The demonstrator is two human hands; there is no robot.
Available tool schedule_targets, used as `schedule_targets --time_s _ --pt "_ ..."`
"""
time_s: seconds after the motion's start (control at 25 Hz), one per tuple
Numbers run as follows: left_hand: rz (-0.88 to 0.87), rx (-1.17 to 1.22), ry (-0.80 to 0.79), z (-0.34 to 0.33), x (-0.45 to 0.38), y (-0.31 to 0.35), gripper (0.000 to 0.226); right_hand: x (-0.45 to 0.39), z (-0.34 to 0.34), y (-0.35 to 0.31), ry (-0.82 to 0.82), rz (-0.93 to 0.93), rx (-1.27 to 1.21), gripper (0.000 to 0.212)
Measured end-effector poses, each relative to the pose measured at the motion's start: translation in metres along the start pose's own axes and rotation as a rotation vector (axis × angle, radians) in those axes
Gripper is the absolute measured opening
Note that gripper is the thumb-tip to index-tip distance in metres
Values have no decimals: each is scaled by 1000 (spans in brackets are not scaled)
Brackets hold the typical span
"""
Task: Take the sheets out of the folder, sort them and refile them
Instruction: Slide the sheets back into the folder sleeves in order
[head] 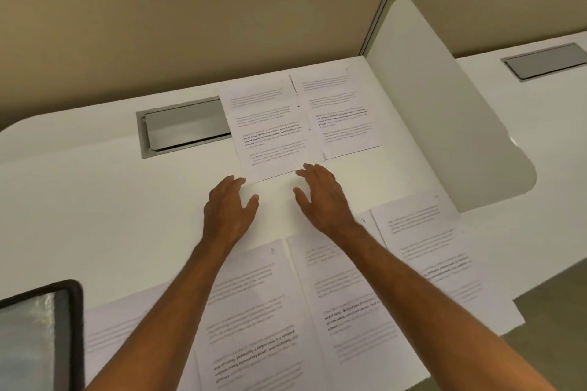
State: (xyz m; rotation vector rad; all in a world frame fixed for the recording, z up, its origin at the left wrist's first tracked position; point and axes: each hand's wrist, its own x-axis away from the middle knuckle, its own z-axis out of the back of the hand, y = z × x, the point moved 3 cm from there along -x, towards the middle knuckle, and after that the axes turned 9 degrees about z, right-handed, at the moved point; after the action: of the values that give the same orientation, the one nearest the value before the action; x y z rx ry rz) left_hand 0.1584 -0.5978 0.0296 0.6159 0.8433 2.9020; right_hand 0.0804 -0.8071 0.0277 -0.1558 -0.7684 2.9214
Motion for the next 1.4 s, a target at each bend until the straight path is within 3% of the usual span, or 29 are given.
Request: schedule_targets --time_s 0.12,0.32,0.6,0.68,0.76,0.92,1.12,1.4 --pt "30 -25 35 -14 -28 19 61 -27 -4 27 -17 -9 -34 49" --pt "250 -83 130 -28 -66 43 67 -54 -20 53 -11 -34 -93 54" --pt "423 155 170 -34 -83 60 44 -54 -40 53 51 -69 15 55" --pt "406 340 155 -32 -83 61 33 -53 -39 53 53 -56 39 55" --pt "412 681 119 -31 -83 63 25 -53 -38 54 46 -41 52 55" --pt "538 1156 99 -29 -76 63 42 -51 -35 53 16 -22 38 57" --pt "505 1112 -22 -35 -58 50 33 -46 -24 51 -60 -16 -108 57" --pt "402 1071 -81 -7 10 15 29 4 5 18 136 -263 -502 47"
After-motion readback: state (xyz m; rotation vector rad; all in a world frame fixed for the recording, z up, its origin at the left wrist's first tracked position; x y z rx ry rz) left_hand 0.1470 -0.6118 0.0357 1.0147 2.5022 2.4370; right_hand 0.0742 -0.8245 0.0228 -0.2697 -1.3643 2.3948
